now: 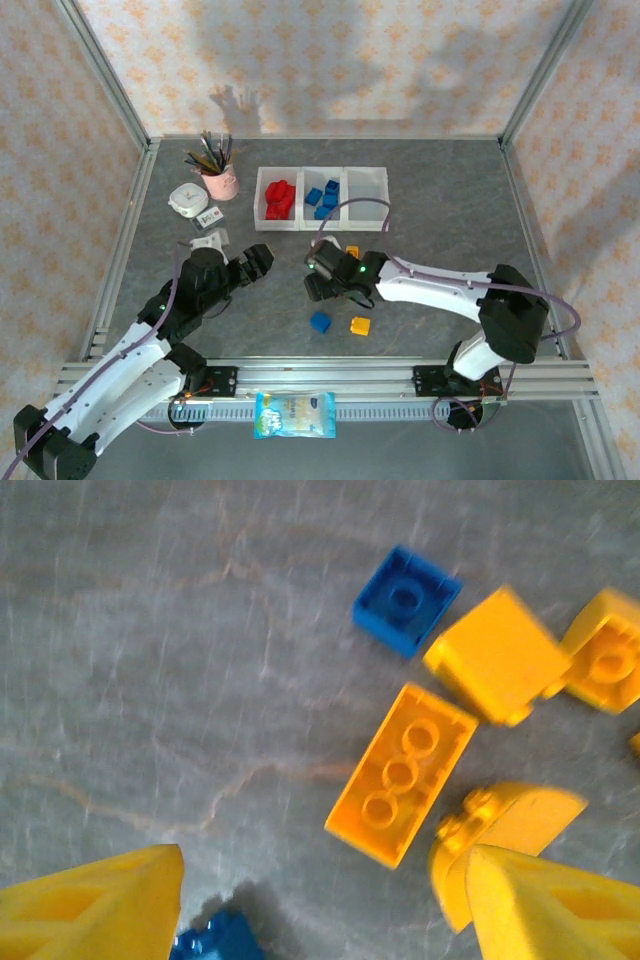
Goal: Sort the legos into containers by color
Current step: Pick up the lego from the bottom-center of the table.
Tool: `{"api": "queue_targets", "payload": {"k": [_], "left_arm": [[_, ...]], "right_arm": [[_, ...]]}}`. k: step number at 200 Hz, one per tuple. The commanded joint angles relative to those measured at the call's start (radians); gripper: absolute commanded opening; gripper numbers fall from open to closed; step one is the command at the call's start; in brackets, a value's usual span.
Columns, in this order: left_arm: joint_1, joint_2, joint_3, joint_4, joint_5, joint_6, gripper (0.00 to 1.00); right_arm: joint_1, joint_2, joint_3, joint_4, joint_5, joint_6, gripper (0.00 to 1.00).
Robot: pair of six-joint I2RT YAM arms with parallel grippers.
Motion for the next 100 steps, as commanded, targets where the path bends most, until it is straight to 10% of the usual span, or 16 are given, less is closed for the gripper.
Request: {"api": "queue_targets", "payload": {"k": [1, 100], "left_arm": [[-0.024, -0.026, -0.019, -0.055, -0.060, -0.058, 0.99], [-0.033, -0.074, -0.062, -0.123, -0.095, -0.093, 0.99]], "right_arm": [[0.043, -0.030, -0.054, 0.024, -0.033, 0.061, 0.74], [0.178, 0.115, -0.060, 0.065, -0.036, 0.114, 0.73]]}}
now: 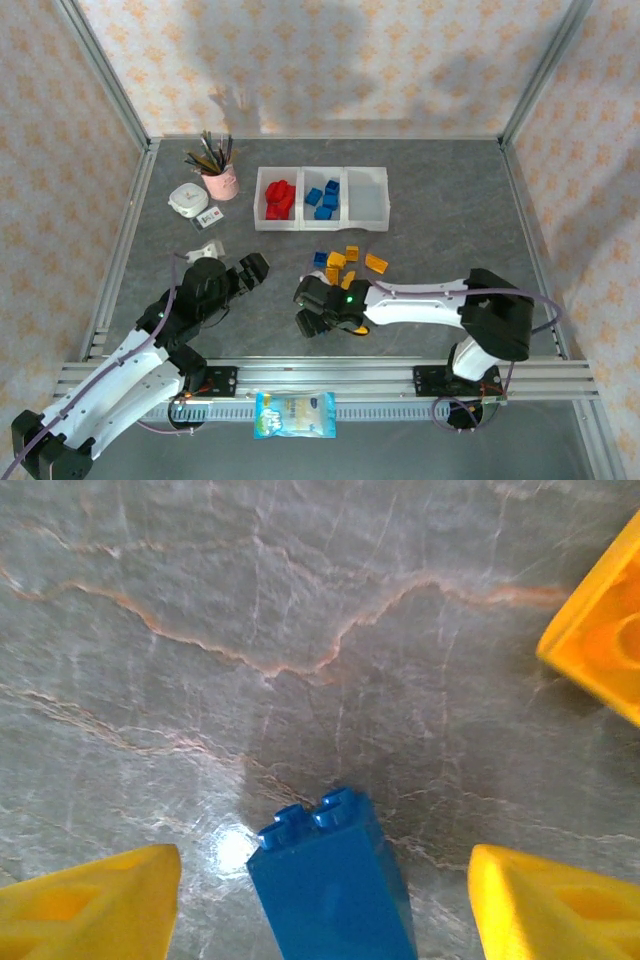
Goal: Sort the legos into containers by color
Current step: Pick up the lego from the bottom-center of the table.
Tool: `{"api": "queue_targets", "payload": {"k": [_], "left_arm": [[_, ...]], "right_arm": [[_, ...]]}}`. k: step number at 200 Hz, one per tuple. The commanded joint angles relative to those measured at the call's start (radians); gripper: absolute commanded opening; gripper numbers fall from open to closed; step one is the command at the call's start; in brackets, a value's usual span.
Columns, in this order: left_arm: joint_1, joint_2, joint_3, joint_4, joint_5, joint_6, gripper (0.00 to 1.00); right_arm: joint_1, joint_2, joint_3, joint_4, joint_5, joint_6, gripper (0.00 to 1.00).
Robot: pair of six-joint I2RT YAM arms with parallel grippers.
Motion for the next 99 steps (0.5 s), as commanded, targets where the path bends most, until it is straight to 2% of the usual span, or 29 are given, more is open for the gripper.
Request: {"api": "queue_targets", "payload": {"k": [1, 99], "left_arm": [[-0.009, -0.015, -0.013, -0.038, -0.033, -0.015, 0.99], [-0.008, -0.009, -0.014, -0.043, -0.044, -0.011, 0.99]], "right_arm": [[0.020, 0.040, 0.029, -0.008, 0.043, 0.019, 0.73], [0.036, 0.098, 0.070, -0.061, 0.116, 0.023, 0.48]]}}
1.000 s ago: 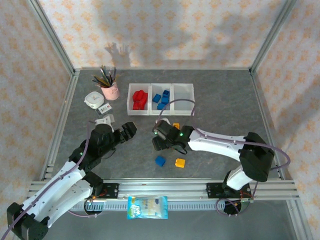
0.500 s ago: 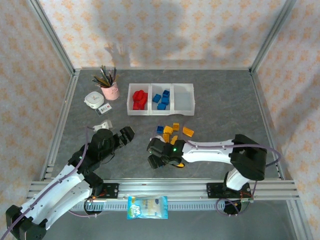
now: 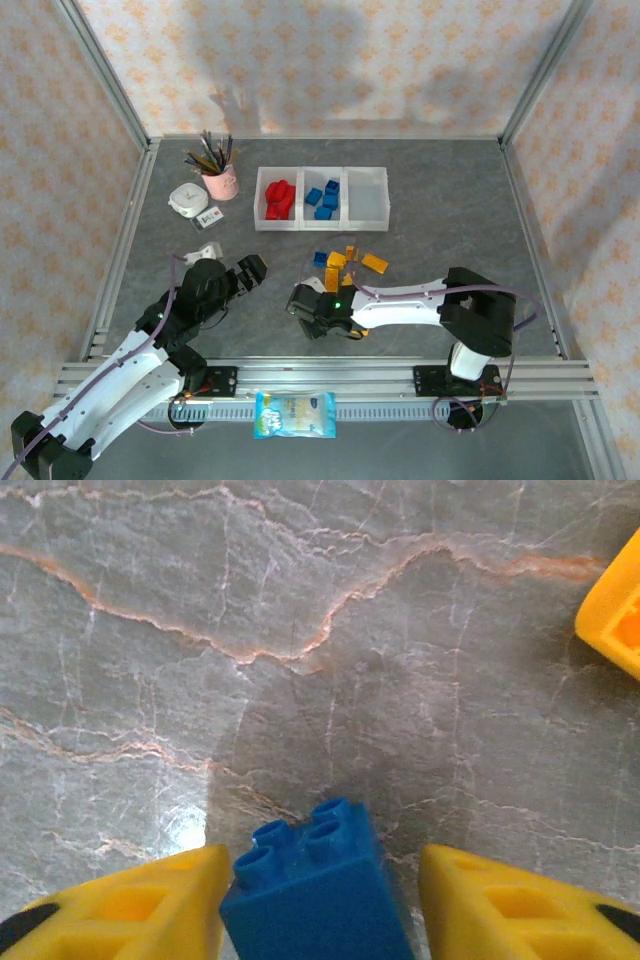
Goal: Sort the legos into containers by color
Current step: Pick up the lego from the bottom-center of the table.
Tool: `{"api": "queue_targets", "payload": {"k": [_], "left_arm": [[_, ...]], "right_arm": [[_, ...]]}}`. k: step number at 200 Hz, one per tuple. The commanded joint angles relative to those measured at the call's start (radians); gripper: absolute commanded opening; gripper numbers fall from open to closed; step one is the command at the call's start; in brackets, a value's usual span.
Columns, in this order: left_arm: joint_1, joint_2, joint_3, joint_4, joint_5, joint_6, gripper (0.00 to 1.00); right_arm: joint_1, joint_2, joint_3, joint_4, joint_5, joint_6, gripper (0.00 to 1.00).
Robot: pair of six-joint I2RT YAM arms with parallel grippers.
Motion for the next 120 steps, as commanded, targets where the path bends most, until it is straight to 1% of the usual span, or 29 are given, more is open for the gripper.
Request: {"api": "queue_targets", "payload": {"k": [1, 43, 80, 108, 120], "left_arm": [[-0.008, -0.005, -0.014, -0.013, -0.021, -0.003, 0.99], [-0.008, -0.005, -0.011, -0.010, -0.022, 0.003, 0.99], [-0.009, 0.001, 0.006, -0.008, -0.029, 0.012, 0.99], [-0.008, 0.011, 0.029, -0.017, -0.048, 0.028, 0.99], [-0.009, 0.019, 0.040, -0.012, -0.052, 0.037, 0.99]], "right_arm": [[0.003, 0.020, 0.037, -0.042, 0.047, 0.008, 0.47], [0.003, 0.028, 0.040, -0.050, 0.057, 0.014, 0.38], [-0.004, -0.007, 0.089, -0.080, 0.059, 0.021, 0.35], [-0.052, -0.056, 0.151, -0.107, 0.062, 0.037, 0.35], [-0.091, -0.068, 0.180, -0.117, 0.068, 0.034, 0.35]]}}
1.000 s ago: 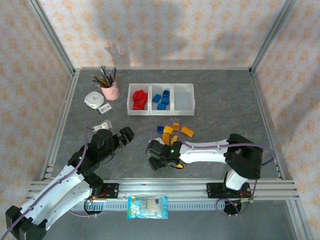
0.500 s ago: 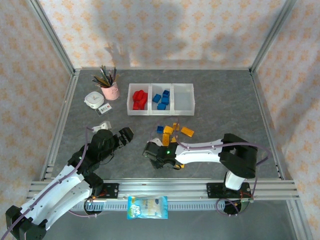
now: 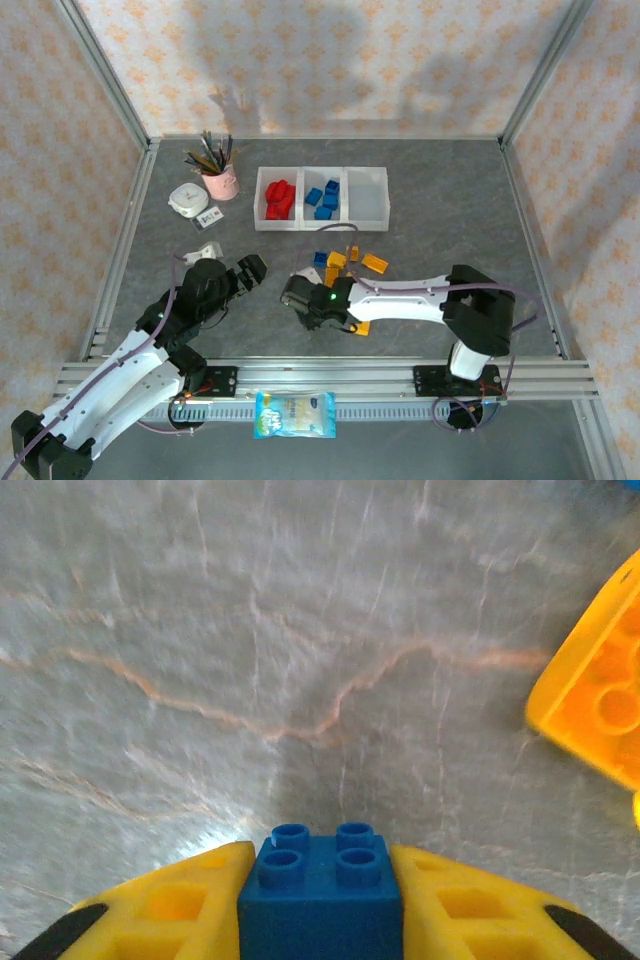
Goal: Sort the legos into containers by color
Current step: Pick up the lego from the bottom-center of the table, then place the lego in the container.
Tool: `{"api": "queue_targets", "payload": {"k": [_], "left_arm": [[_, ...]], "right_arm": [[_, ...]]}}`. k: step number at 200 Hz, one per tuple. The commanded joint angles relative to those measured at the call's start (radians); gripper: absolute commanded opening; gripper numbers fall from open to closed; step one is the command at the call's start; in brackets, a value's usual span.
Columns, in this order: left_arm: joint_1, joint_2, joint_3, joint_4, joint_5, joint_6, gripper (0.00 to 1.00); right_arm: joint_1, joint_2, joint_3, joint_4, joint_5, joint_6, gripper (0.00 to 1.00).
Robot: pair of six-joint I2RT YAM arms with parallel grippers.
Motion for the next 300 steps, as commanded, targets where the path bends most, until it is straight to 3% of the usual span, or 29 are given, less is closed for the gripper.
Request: {"api": "queue_targets", "payload": {"k": [1, 35, 95, 149, 201, 238, 300], "left_arm": [[-0.008, 0.012, 0.040, -0.011, -0.041, 0.032, 0.99], [-0.008, 0.071, 0.097, 0.023, -0.043, 0.077, 0.99], [-0.003, 0.230, 0.161, 0.178, -0.018, 0.143, 0.99], [-0.001, 0.357, 0.201, 0.265, -0.006, 0.167, 0.99], [0.004, 0.380, 0.217, 0.280, -0.005, 0.179, 0.99], [0.004, 0.344, 0.204, 0.271, -0.001, 0.171, 0.99], [0.005, 0.248, 0.158, 0.195, -0.015, 0.144, 0.99]], "right_arm": [[-0.062, -0.065, 0.069, -0.050, 0.051, 0.017, 0.35], [-0.203, -0.052, 0.175, -0.035, 0.070, -0.031, 0.36], [-0.439, 0.161, 0.431, 0.044, 0.087, -0.153, 0.36], [-0.552, 0.422, 0.722, 0.051, 0.117, -0.218, 0.37], [-0.584, 0.531, 0.901, 0.015, 0.094, -0.274, 0.53], [-0.573, 0.406, 0.764, 0.030, 0.045, -0.277, 0.58], [-0.452, 0.184, 0.467, -0.007, -0.053, -0.369, 0.62]]}}
